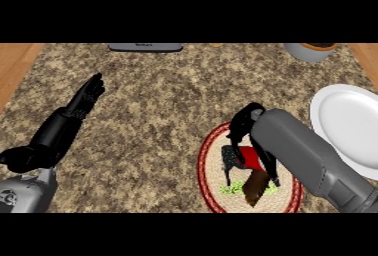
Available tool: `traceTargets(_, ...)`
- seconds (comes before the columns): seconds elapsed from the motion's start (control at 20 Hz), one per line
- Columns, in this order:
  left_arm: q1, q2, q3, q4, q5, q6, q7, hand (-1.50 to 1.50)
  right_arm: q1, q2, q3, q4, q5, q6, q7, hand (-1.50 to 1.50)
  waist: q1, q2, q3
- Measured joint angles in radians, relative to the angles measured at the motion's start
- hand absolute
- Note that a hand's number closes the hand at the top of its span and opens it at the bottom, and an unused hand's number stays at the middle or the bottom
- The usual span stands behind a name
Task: Pick the can from the placemat and place it in the plate
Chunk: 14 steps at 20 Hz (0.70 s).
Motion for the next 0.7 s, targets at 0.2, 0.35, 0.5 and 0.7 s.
traceTargets(0.2,0.029,-0.004,0.013,-0.006,-0.009,0.012,-0.002,0.0,0.073,-0.051,0.019,-0.176,0.074,-0.122,-0.049,1.5,-0.033,-0.012,0.005)
traceTargets(0.35,0.053,-0.002,0.03,0.011,-0.005,0.023,0.005,0.0,0.091,-0.087,0.024,-0.329,0.131,-0.247,-0.084,1.5,-0.09,-0.044,0.015)
traceTargets(0.5,0.075,-0.001,0.042,0.023,-0.005,0.035,0.011,0.0,0.102,-0.132,0.005,-0.468,0.177,-0.372,-0.13,1.5,-0.141,-0.07,0.022)
traceTargets(0.7,0.102,0.005,0.064,0.031,-0.003,0.051,0.019,0.0,0.133,-0.216,-0.046,-0.644,0.222,-0.524,-0.208,1.5,-0.197,-0.086,0.027)
